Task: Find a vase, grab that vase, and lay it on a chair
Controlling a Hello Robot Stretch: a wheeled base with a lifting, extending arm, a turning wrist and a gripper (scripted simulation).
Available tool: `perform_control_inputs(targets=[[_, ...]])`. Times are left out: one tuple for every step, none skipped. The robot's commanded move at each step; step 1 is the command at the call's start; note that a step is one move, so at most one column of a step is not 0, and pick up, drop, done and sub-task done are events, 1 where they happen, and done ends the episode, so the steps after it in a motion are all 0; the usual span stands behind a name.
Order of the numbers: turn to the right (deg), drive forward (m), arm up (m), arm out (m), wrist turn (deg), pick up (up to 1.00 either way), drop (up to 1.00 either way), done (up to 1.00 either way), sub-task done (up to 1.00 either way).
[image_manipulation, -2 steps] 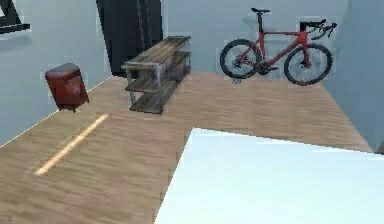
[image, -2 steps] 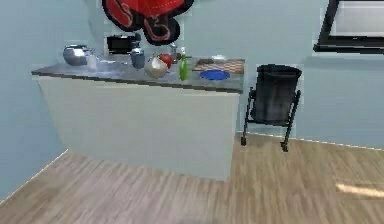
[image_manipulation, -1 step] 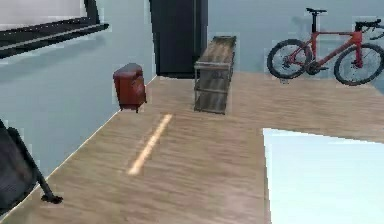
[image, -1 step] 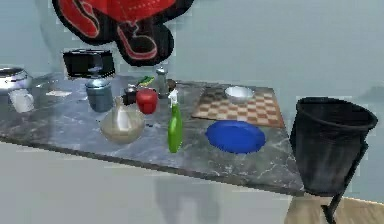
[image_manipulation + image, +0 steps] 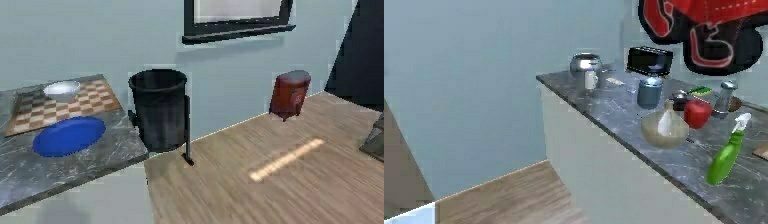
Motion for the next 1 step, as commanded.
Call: perform_control_inputs(targets=[[-45.0,0.00,0.00,0.00,0.0,0.00,0.00,0.00,0.00]])
